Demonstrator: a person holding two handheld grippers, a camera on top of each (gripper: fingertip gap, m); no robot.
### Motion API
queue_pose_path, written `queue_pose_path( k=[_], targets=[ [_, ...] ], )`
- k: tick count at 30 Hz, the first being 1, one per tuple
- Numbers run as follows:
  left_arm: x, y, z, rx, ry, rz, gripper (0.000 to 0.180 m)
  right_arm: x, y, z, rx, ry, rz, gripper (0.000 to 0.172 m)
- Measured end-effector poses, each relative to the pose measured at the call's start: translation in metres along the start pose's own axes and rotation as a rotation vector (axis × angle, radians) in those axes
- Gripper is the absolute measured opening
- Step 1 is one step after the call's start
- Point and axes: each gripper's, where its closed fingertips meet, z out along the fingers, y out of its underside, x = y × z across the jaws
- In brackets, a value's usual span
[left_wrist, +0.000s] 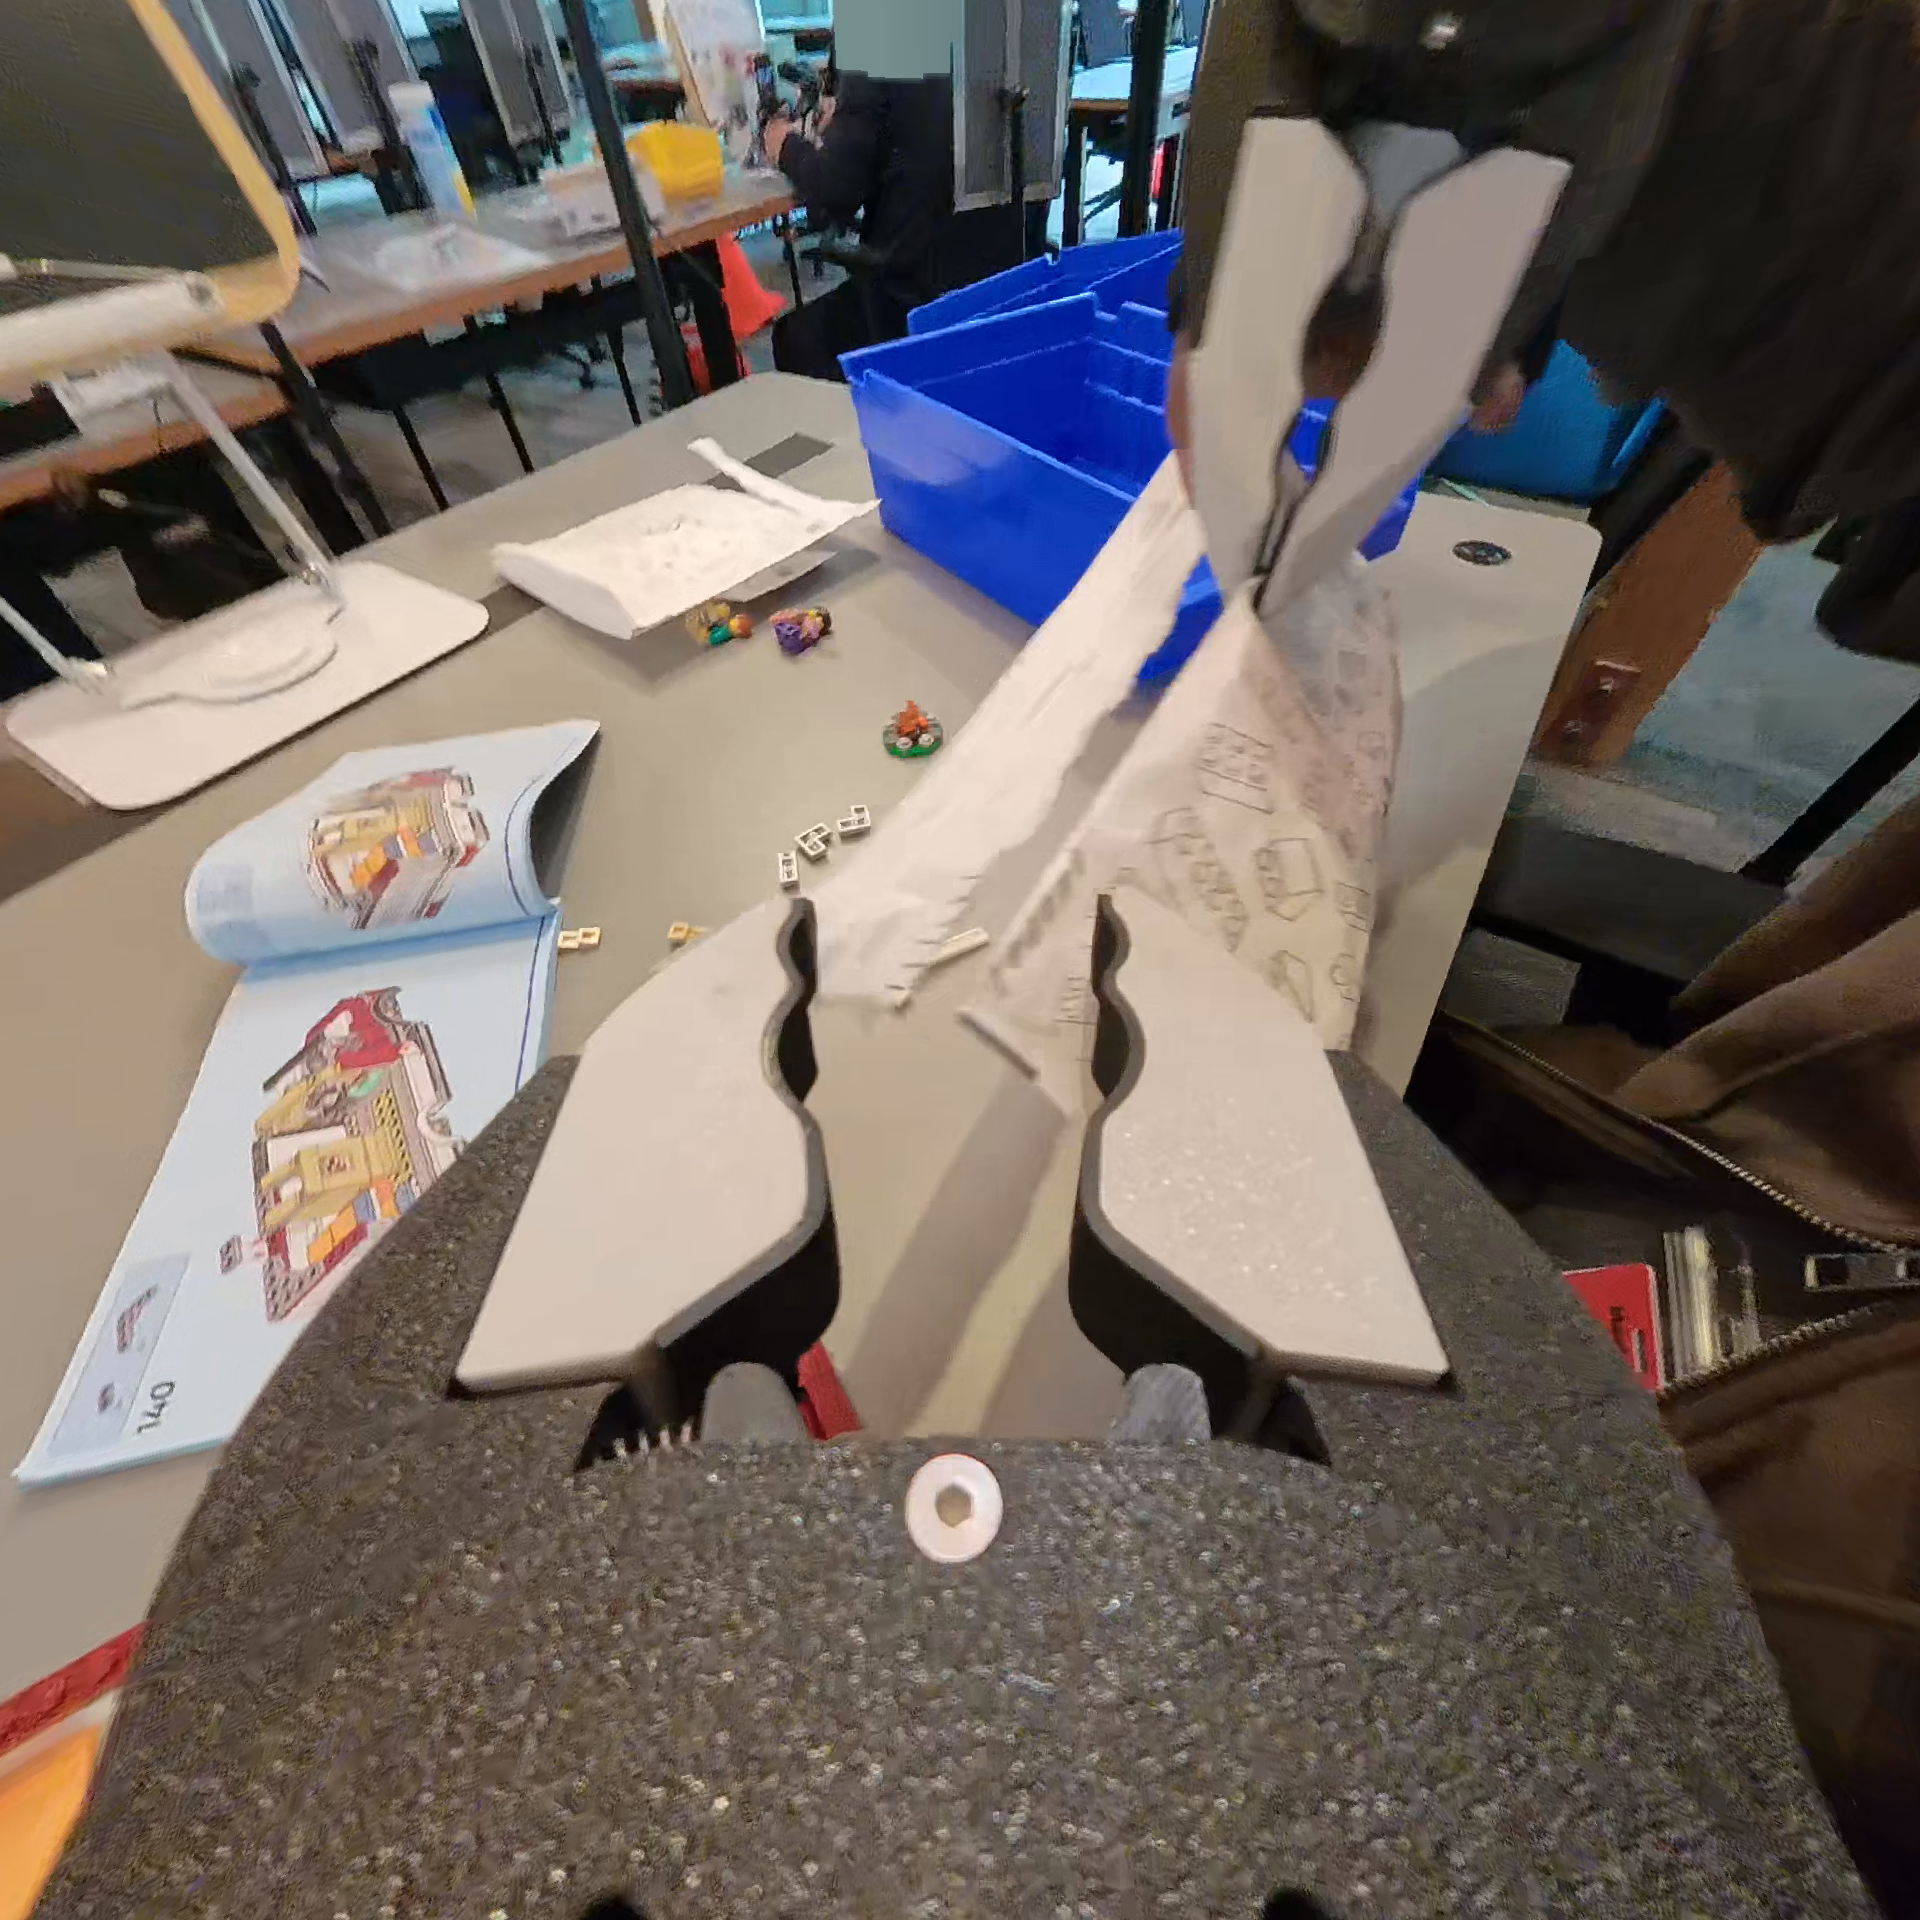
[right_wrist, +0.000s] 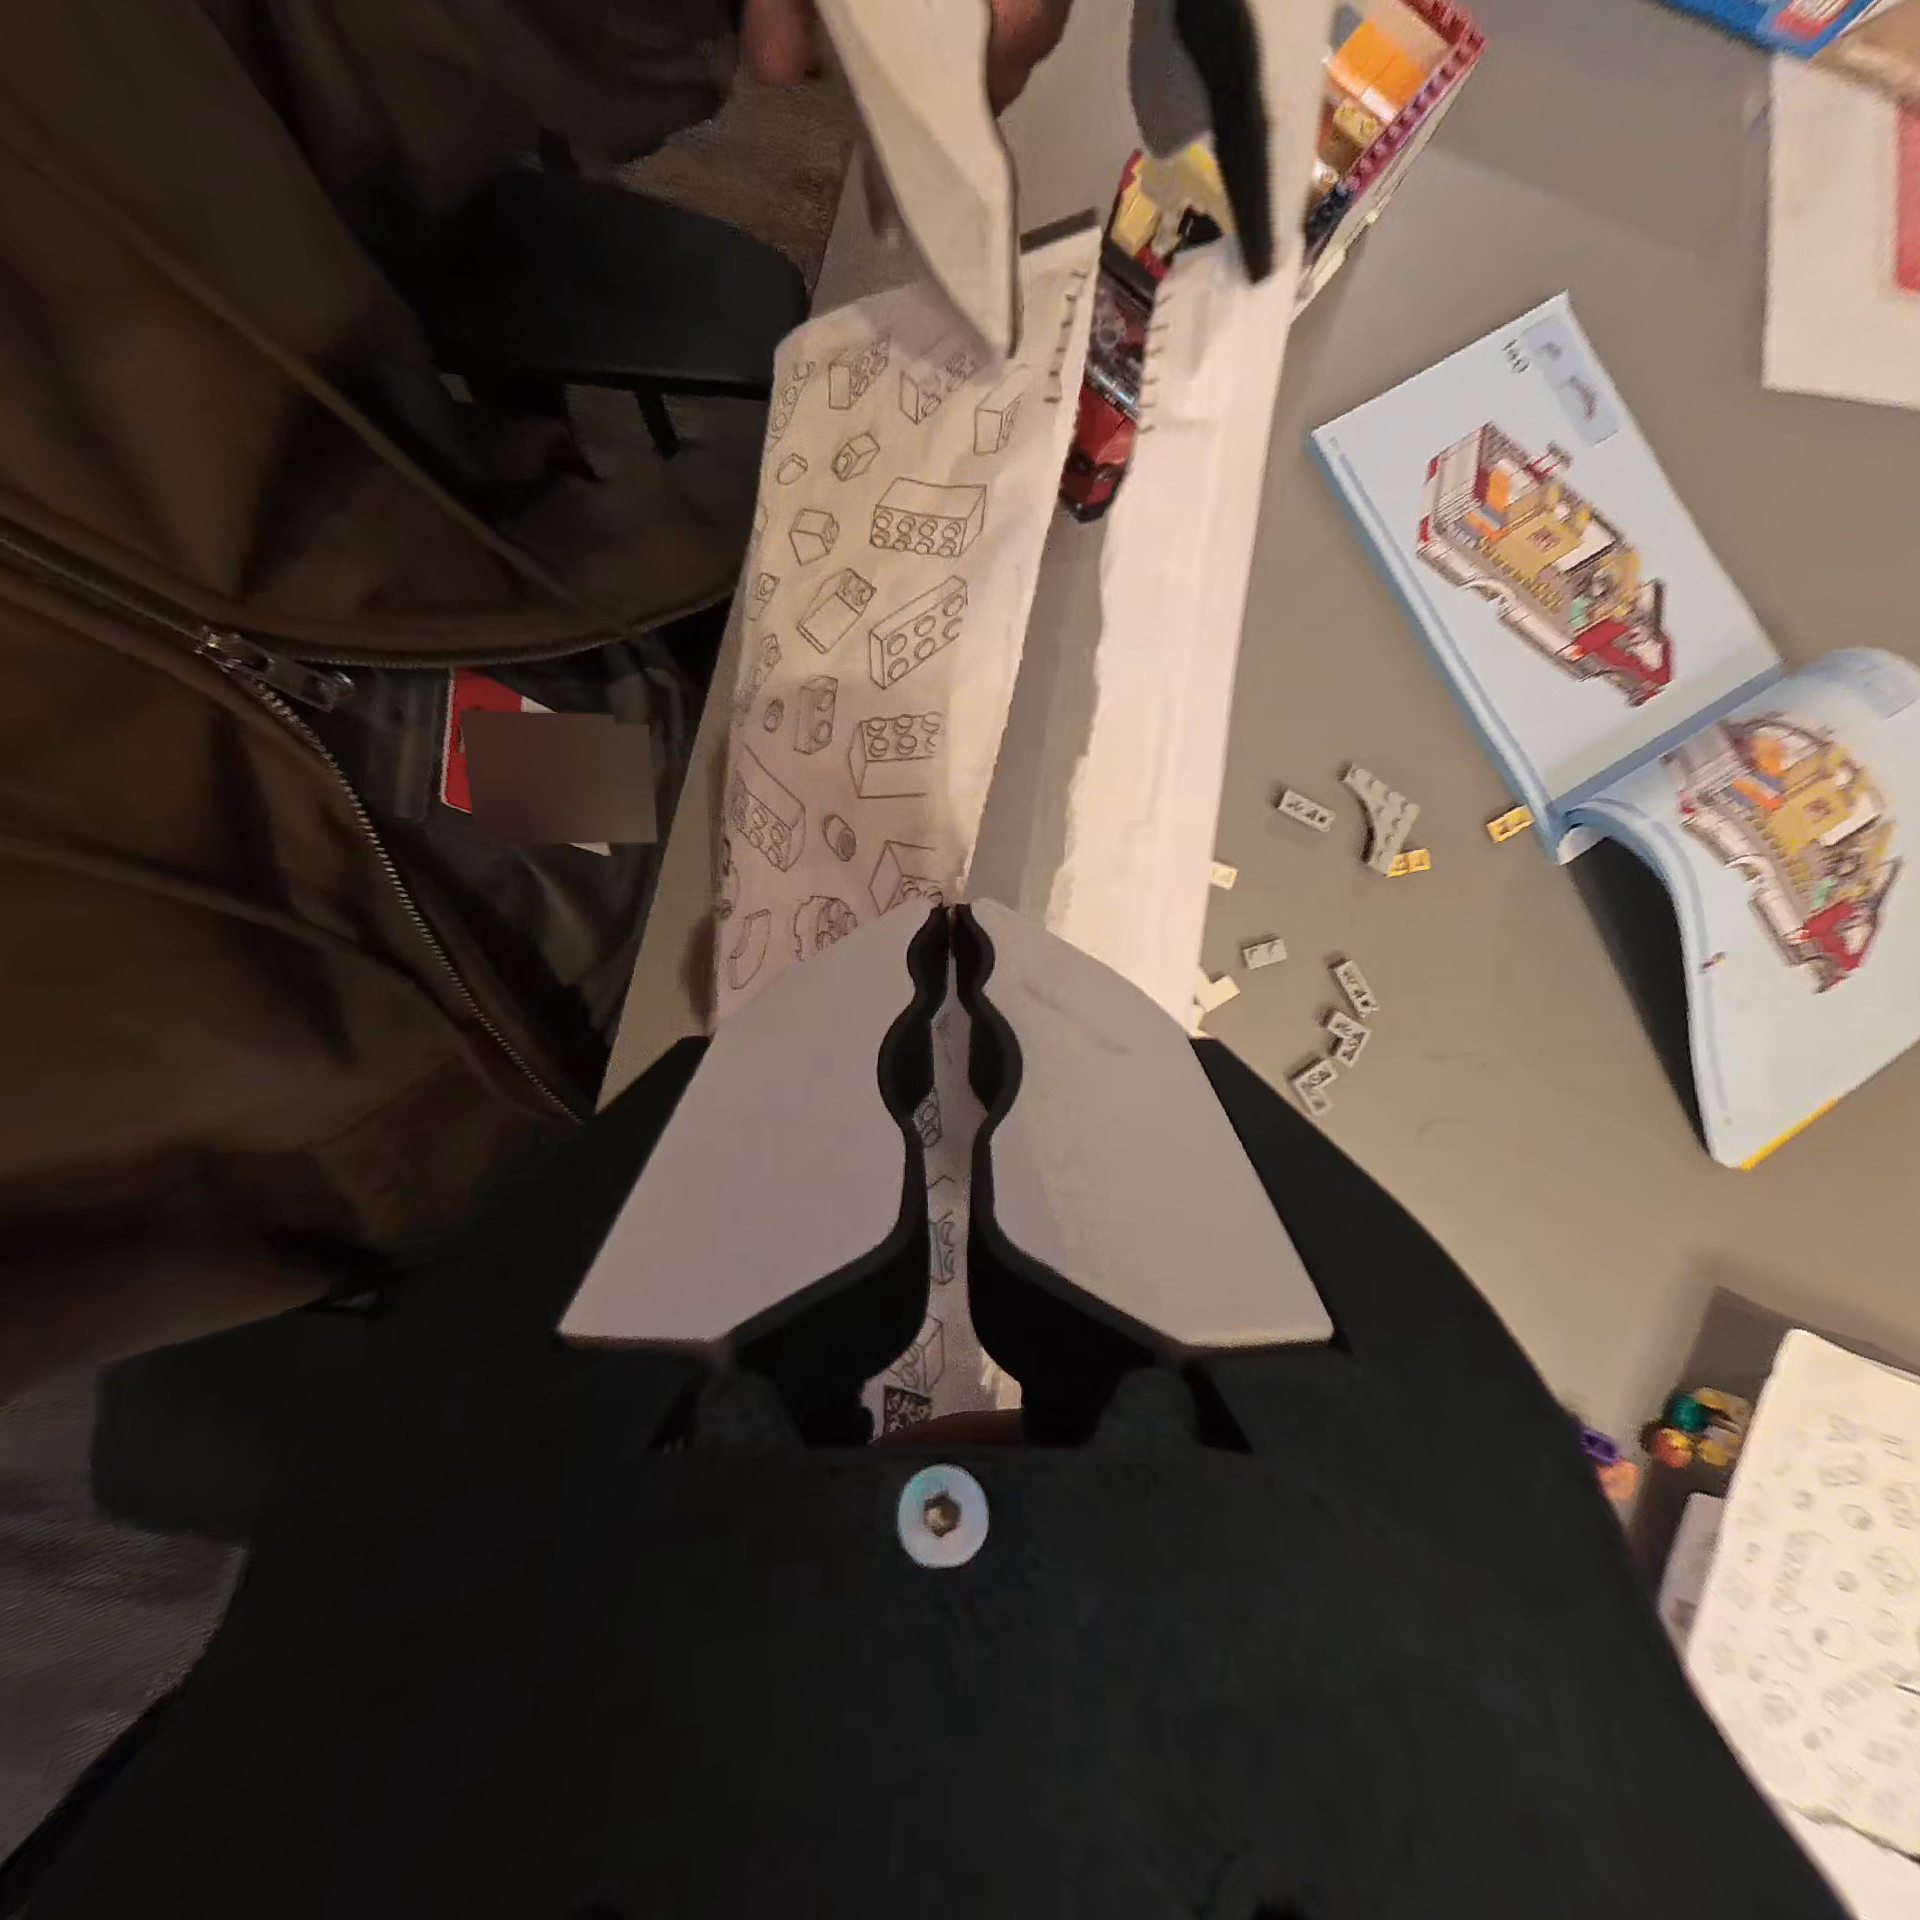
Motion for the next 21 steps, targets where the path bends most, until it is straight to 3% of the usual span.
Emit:
queue_pose_path(
  k=[4,7,10,15,21],
  targets=[
    [-0.007,-0.010,-0.006,-0.020,0.085,-0.086,0.052,0.000,-0.001,-0.004,-0.021,0.096,-0.089,0.000],
    [0.003,-0.024,-0.013,-0.022,0.203,-0.046,0.039,0.001,-0.001,-0.007,-0.028,0.172,-0.150,0.000],
    [0.015,-0.036,-0.021,-0.045,0.319,-0.004,0.039,0.002,-0.001,-0.009,-0.024,0.266,-0.229,0.000],
    [-0.002,-0.046,-0.016,-0.111,0.290,0.003,0.042,0.002,-0.002,-0.013,-0.014,0.418,-0.349,0.001],
    [-0.017,-0.036,-0.008,-0.189,0.357,-0.042,0.043,-0.006,-0.003,-0.015,0.029,0.468,-0.408,0.001]
  ],
)
